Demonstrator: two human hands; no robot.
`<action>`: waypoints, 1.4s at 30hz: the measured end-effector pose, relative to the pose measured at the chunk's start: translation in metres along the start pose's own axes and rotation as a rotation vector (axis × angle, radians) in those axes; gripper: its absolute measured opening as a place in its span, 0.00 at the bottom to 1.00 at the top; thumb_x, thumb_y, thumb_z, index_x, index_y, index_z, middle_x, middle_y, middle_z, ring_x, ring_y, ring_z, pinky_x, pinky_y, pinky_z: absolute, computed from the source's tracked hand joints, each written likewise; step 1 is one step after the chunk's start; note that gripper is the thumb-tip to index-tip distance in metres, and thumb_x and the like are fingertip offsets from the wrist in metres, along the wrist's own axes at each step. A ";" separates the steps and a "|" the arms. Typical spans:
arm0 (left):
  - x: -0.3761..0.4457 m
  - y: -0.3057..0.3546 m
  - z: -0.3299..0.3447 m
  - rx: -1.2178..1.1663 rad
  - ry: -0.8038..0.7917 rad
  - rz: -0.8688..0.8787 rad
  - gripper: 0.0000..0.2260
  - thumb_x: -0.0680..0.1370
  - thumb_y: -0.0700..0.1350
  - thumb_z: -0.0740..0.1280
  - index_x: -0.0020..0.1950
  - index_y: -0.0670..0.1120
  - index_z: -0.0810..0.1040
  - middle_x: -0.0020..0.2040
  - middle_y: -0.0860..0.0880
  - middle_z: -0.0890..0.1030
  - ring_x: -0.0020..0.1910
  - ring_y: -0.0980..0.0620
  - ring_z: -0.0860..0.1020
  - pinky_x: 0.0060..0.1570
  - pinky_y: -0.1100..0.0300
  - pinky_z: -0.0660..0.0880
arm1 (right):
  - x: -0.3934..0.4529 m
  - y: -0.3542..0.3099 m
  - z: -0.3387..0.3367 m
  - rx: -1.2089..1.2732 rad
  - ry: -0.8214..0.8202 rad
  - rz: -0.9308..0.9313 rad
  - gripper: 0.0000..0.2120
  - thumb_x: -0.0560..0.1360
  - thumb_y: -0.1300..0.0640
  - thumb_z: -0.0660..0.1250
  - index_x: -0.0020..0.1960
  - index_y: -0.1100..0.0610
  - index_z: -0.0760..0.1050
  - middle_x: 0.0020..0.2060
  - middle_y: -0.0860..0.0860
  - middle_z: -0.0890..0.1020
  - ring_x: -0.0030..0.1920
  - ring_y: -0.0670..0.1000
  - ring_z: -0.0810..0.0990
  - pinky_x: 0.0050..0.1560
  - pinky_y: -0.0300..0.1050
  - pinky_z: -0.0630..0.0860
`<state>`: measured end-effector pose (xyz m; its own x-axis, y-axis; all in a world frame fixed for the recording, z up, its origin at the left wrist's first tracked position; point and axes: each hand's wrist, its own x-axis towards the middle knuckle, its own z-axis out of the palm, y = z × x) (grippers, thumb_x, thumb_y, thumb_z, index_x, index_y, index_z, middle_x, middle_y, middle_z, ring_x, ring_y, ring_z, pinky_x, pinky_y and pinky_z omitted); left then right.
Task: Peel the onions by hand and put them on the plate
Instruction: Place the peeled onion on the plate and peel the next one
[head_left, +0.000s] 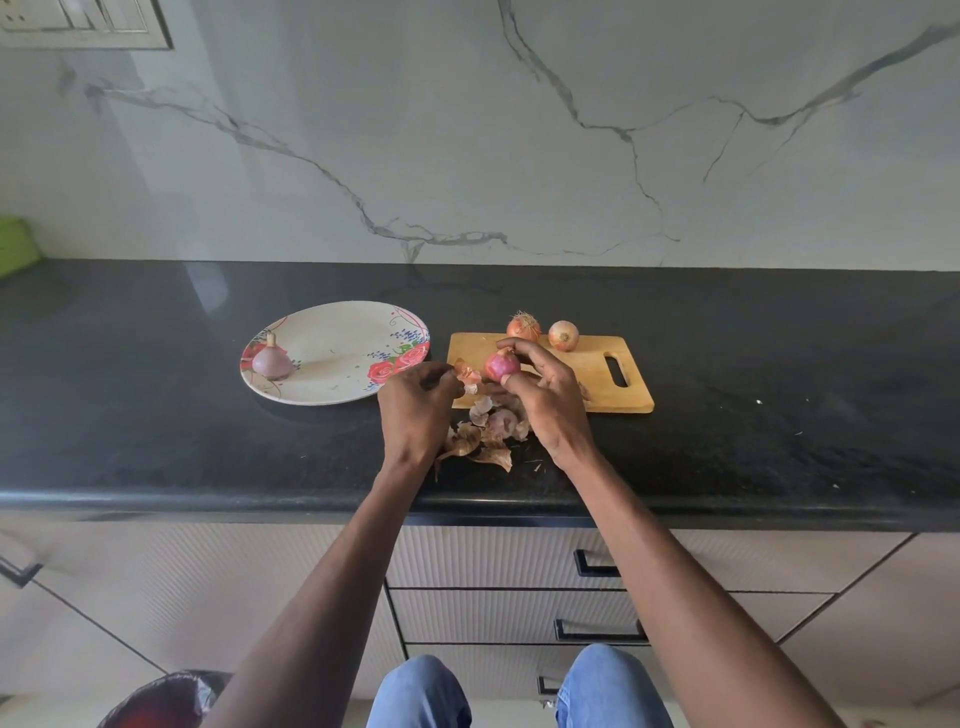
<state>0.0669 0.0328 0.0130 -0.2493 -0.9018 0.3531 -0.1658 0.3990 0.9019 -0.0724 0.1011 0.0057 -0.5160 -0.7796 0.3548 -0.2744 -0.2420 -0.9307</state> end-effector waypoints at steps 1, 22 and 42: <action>0.001 -0.001 0.000 0.019 0.002 0.007 0.07 0.79 0.40 0.68 0.47 0.43 0.86 0.39 0.47 0.86 0.39 0.49 0.84 0.43 0.53 0.80 | 0.000 0.000 0.000 -0.007 -0.001 -0.006 0.12 0.75 0.55 0.69 0.59 0.52 0.80 0.54 0.49 0.84 0.52 0.46 0.84 0.54 0.50 0.81; 0.005 -0.013 -0.002 -0.127 -0.267 0.042 0.06 0.81 0.44 0.70 0.52 0.46 0.87 0.42 0.48 0.87 0.42 0.48 0.86 0.47 0.40 0.83 | 0.003 0.006 0.003 -0.140 0.018 -0.092 0.20 0.69 0.65 0.78 0.58 0.58 0.77 0.54 0.51 0.82 0.53 0.47 0.83 0.54 0.45 0.82; 0.002 -0.005 -0.002 -0.134 -0.134 -0.003 0.07 0.76 0.42 0.68 0.43 0.45 0.86 0.36 0.47 0.86 0.37 0.45 0.85 0.40 0.49 0.83 | 0.003 0.005 0.004 -0.182 -0.005 -0.114 0.20 0.74 0.63 0.73 0.65 0.55 0.77 0.59 0.49 0.82 0.59 0.45 0.80 0.60 0.40 0.78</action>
<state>0.0696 0.0289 0.0092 -0.3754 -0.8693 0.3216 -0.0407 0.3621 0.9312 -0.0719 0.0947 0.0016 -0.4691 -0.7560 0.4565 -0.4729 -0.2214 -0.8528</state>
